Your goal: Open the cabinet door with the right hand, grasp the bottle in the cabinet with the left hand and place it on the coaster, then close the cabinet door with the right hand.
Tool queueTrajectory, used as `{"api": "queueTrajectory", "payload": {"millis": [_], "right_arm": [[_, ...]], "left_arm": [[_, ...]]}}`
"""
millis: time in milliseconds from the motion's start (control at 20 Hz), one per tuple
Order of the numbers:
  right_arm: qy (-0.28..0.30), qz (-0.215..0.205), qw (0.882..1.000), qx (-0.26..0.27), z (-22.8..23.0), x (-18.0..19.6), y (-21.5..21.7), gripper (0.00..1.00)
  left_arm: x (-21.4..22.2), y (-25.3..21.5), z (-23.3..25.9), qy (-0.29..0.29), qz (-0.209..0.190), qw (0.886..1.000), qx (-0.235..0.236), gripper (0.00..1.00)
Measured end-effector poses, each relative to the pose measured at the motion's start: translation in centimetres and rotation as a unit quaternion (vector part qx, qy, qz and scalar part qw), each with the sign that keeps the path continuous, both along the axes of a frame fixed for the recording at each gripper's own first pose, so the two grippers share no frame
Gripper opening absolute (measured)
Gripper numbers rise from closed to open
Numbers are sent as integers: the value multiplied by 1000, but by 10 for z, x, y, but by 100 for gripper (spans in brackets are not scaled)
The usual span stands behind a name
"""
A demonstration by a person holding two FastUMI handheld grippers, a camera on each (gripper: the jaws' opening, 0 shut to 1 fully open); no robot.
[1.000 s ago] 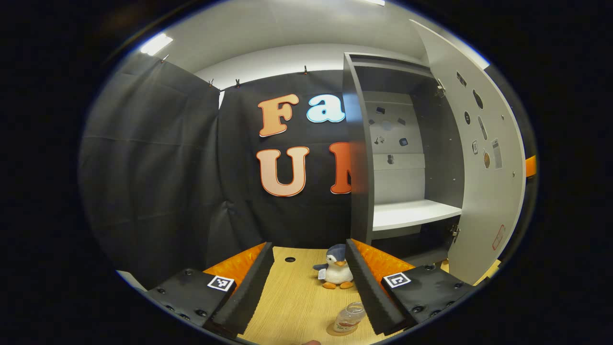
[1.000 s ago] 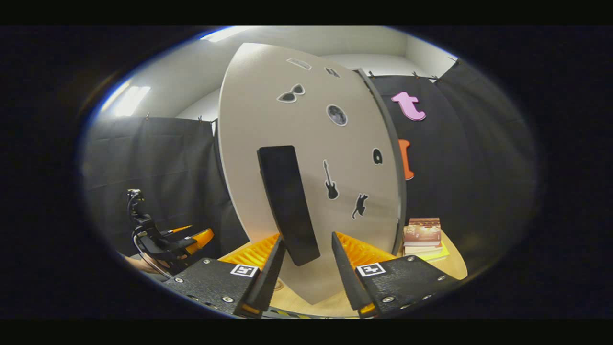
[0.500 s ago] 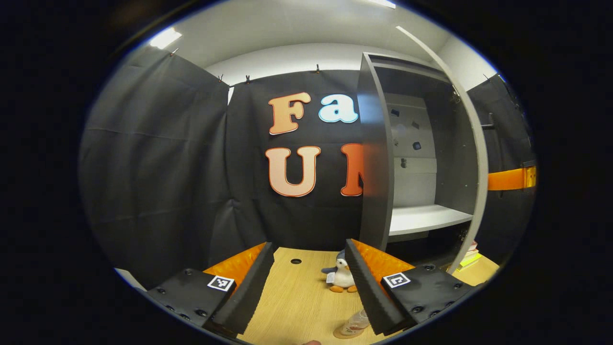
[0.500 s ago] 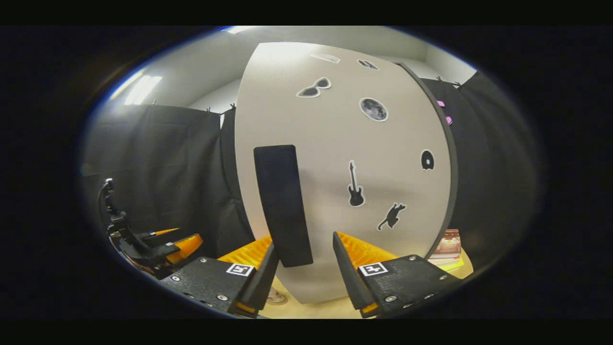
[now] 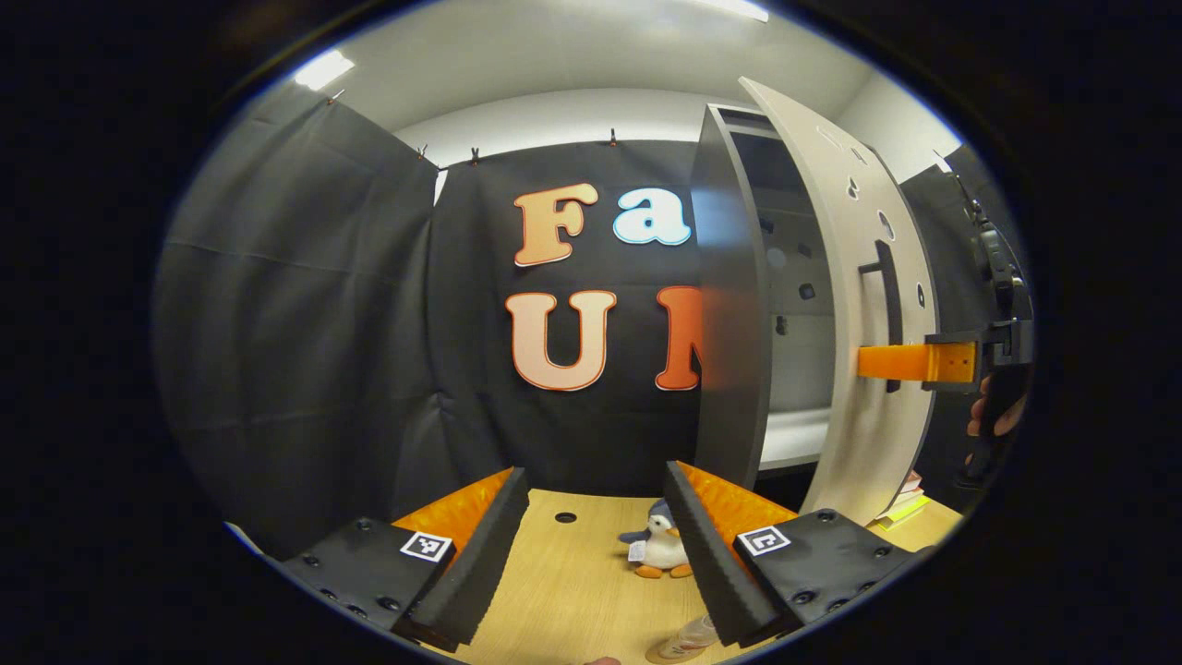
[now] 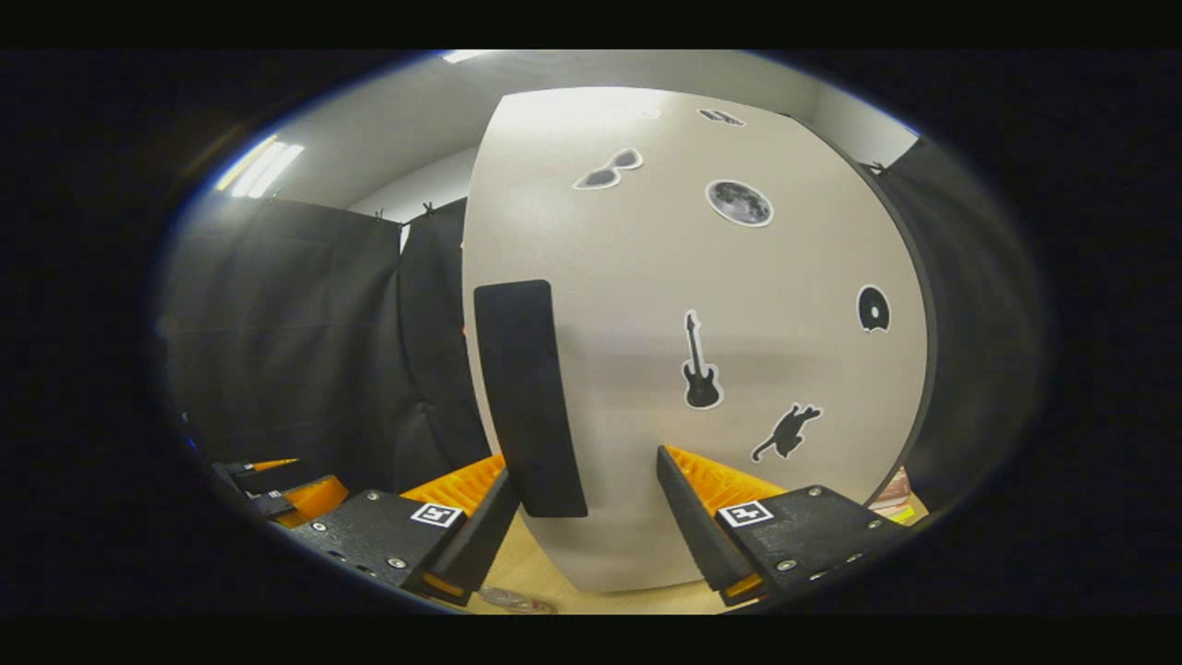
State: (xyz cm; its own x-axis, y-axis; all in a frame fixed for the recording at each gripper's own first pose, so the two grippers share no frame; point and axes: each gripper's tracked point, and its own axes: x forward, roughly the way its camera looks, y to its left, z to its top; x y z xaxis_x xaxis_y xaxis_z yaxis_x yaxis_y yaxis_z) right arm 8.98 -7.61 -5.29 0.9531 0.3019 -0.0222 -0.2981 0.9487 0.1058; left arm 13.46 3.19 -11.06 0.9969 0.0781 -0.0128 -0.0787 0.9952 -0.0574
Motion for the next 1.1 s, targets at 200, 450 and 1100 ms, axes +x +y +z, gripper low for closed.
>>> {"api": "queueTrajectory", "payload": {"millis": [200, 450, 1100], "right_arm": [[-10, -23, 999, -22, -6, 13, 1, 88], [-13, -46, 999, -24, -7, 15, 2, 90], [-3, -58, 998, -9, -13, 16, 2, 93]], "left_arm": [[10, 2, -5, 4, -6, 1000, -14, 99], [20, 1, -19, 22, -7, 999, -25, 94], [22, -3, -16, 23, -10, 999, -20, 94]]}}
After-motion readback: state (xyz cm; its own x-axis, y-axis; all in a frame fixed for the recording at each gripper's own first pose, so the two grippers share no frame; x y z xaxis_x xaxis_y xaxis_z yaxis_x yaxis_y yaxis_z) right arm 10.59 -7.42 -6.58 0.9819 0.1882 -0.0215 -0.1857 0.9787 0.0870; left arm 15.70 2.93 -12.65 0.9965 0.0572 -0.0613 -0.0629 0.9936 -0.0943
